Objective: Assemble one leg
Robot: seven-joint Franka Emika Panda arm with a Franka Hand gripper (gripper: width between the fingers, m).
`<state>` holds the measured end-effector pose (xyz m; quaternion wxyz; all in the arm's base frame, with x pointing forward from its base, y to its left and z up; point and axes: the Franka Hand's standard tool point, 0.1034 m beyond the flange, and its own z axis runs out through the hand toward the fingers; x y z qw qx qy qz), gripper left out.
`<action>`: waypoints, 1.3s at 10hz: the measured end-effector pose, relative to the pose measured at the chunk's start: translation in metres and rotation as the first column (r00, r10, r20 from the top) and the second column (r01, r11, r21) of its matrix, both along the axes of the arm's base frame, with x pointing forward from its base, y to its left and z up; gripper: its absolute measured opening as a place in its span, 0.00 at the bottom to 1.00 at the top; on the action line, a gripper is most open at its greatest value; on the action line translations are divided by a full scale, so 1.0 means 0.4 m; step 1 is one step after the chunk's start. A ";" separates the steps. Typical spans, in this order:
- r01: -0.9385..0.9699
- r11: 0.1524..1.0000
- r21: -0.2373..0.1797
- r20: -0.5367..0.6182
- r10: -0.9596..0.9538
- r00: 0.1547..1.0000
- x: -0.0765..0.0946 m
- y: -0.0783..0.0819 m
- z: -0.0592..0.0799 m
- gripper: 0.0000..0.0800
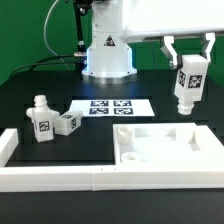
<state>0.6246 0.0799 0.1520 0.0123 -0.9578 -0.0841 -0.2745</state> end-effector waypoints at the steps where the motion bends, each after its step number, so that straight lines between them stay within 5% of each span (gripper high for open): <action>1: 0.003 1.000 0.002 0.024 -0.003 1.000 0.017 0.008 -0.032 0.36; 3: -0.003 1.000 0.018 0.028 0.002 1.000 0.049 0.050 -0.046 0.36; 5: 0.002 1.000 0.016 0.026 -0.002 1.000 0.047 0.039 -0.046 0.36; 7: -0.005 1.000 0.027 0.005 0.005 1.000 0.033 0.078 -0.056 0.36; 13: -0.013 1.000 0.017 -0.029 0.014 0.999 0.015 0.076 -0.117 0.36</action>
Offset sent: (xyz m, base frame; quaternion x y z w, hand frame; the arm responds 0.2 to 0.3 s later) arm 0.0000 0.0000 0.0000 0.0000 0.0000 0.0000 1.0000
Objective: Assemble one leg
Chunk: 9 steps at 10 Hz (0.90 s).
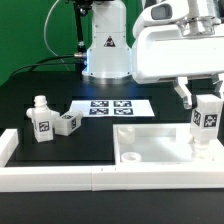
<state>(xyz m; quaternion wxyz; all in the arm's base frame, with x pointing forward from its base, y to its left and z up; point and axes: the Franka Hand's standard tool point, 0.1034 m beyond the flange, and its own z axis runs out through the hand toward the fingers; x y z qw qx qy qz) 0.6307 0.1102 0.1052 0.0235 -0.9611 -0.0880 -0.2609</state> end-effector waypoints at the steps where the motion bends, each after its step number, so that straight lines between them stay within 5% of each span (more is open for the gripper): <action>1: -0.003 1.000 -0.001 -0.007 0.003 1.000 -0.005 0.004 -0.011 0.36; 9: 0.000 1.000 -0.014 0.043 0.000 0.999 -0.012 0.008 -0.056 0.36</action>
Offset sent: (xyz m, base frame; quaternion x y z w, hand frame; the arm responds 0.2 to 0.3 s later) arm 0.0022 0.0034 -0.0108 -0.0031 0.0080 0.0054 0.9999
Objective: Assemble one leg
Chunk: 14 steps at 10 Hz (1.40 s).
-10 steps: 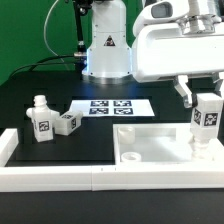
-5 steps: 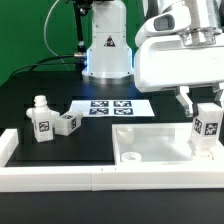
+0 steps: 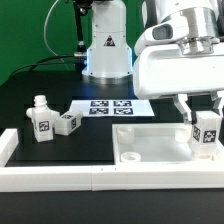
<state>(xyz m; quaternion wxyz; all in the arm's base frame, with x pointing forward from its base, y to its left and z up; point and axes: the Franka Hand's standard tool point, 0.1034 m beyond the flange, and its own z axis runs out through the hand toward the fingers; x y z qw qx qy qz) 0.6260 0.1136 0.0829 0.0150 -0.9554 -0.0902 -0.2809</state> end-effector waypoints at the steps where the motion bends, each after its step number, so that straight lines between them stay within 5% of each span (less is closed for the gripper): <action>1: 0.000 1.000 -0.001 0.000 0.000 1.000 0.000 -0.002 0.000 0.36; 4: 0.005 1.000 0.008 -0.074 -0.005 0.997 0.012 -0.008 0.015 0.76; 7: 0.071 0.997 0.040 -0.302 -0.055 0.952 0.052 -0.011 0.030 0.81; 11: 0.107 0.994 0.038 -0.503 -0.074 0.861 0.036 0.004 0.008 0.81; 14: 0.109 0.993 0.038 -0.502 -0.075 0.862 0.040 0.002 0.008 0.81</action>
Offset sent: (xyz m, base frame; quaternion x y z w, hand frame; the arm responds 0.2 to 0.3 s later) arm 0.0129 -0.0136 0.0250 0.0125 -0.0716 0.0506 0.9961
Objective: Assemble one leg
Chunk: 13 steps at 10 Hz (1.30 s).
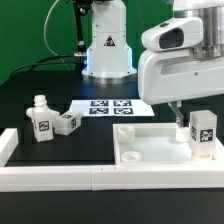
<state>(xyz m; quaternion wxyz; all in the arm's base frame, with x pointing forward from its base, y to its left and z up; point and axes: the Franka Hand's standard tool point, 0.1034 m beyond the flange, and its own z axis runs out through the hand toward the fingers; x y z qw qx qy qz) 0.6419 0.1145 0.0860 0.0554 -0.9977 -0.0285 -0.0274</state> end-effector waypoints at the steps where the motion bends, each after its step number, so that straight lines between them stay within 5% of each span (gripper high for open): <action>1: 0.031 1.000 -0.001 -0.018 -0.031 0.999 -0.006 -0.007 -0.006 0.81; 4: 0.078 0.997 0.000 -0.014 -0.078 0.997 -0.005 -0.018 -0.016 0.81; 7: 0.163 0.987 0.004 -0.024 -0.163 0.986 -0.005 -0.018 -0.017 0.36; 9: 0.293 0.956 0.006 -0.040 -0.293 0.955 -0.005 -0.018 -0.017 0.36; 11: 0.536 0.844 0.003 -0.067 -0.534 0.843 -0.004 -0.018 -0.019 0.36; 13: 0.801 0.599 -0.018 -0.094 -0.798 0.595 -0.005 -0.013 -0.020 0.36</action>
Offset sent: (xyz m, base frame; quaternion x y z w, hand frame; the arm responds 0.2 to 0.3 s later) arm 0.0000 0.0000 0.0000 0.0000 0.0000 0.0000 1.0000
